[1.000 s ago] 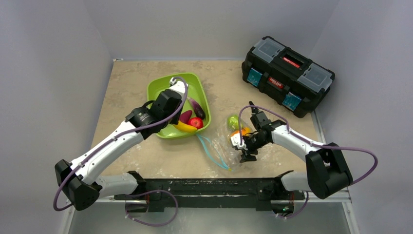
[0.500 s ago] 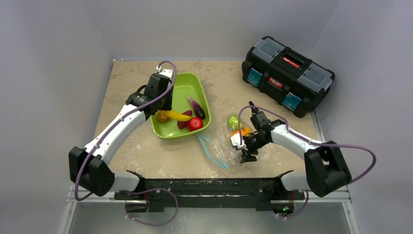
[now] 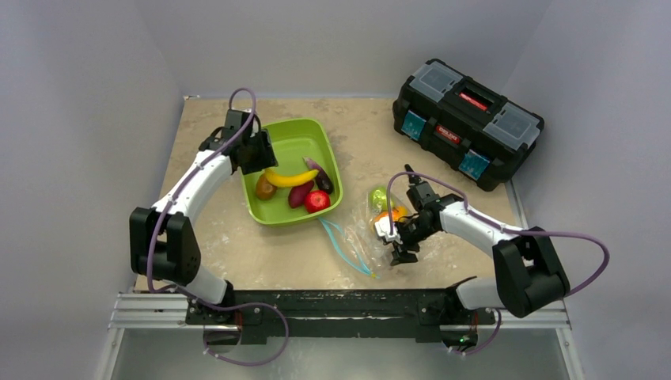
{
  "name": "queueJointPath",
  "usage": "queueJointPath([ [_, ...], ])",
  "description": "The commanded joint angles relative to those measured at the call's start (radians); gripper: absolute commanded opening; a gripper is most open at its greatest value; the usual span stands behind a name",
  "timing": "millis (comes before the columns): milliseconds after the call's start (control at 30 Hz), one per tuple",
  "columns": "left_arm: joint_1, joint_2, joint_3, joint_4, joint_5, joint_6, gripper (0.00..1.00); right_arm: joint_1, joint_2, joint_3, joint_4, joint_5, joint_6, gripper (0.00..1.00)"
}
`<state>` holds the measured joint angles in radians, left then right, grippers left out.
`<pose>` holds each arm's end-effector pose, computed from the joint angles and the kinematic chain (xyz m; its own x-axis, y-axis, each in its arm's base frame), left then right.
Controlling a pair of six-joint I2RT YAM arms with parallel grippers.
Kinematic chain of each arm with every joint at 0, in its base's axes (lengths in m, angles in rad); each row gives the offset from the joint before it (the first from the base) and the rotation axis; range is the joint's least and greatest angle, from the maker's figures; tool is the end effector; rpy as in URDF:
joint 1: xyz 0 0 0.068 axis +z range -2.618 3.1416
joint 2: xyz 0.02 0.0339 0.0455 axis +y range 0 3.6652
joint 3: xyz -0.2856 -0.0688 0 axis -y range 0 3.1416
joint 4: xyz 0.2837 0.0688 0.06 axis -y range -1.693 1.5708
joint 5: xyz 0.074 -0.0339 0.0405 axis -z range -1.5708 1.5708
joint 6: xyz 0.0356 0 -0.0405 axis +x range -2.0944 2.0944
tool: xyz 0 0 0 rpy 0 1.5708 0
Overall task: Open the zip-top bag and remove the fake food
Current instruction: Place the fake fruit in the bin.
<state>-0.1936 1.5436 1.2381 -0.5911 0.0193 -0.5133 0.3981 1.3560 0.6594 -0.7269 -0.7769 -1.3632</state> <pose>0.3622 -0.0717 0.2853 -0.7681 -0.3497 -0.5364 -0.1986 0.9265 -0.3197 0.2022 0.1121 0.1582 0.1754 -0.6832 -0.7088 -0.9688 -0.2480 -0.0007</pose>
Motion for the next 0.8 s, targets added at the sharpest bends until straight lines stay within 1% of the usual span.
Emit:
queueJointPath([
  [0,0.023,-0.019,0.057,0.057,0.083,-0.037,0.62,-0.012,0.007,0.031,-0.018,-0.016,-0.021,0.61],
  [33,0.028,-0.028,0.054,0.061,0.085,-0.034,0.66,-0.014,0.008,0.033,-0.022,-0.023,-0.021,0.60],
  [133,0.040,-0.073,0.023,0.099,0.106,-0.032,0.71,-0.028,0.001,0.043,-0.037,-0.043,-0.030,0.60],
  [200,0.052,-0.130,-0.021,0.146,0.133,-0.046,0.75,-0.043,-0.013,0.051,-0.051,-0.064,-0.036,0.60],
  [267,0.071,-0.190,-0.080,0.198,0.148,-0.087,0.93,-0.060,-0.032,0.056,-0.065,-0.076,-0.042,0.60],
  [300,0.081,-0.224,-0.111,0.227,0.149,-0.114,0.99,-0.065,-0.047,0.059,-0.073,-0.083,-0.047,0.60],
  [333,0.093,-0.257,-0.147,0.243,0.151,-0.146,1.00,-0.069,-0.057,0.063,-0.083,-0.087,-0.050,0.60],
  [400,0.127,-0.313,-0.226,0.321,0.214,-0.188,1.00,-0.077,-0.078,0.076,-0.104,-0.090,-0.055,0.60],
  [467,0.157,-0.358,-0.283,0.379,0.320,-0.211,1.00,-0.082,-0.095,0.095,-0.132,-0.084,-0.059,0.61],
  [567,0.167,-0.423,-0.331,0.411,0.403,-0.190,1.00,-0.099,-0.113,0.149,-0.184,-0.086,-0.068,0.61],
  [667,0.167,-0.495,-0.385,0.442,0.481,-0.181,0.95,-0.109,-0.110,0.216,-0.240,-0.095,-0.075,0.61],
  [767,0.150,-0.550,-0.436,0.458,0.554,-0.183,0.91,-0.119,-0.094,0.274,-0.256,-0.100,-0.062,0.61],
])
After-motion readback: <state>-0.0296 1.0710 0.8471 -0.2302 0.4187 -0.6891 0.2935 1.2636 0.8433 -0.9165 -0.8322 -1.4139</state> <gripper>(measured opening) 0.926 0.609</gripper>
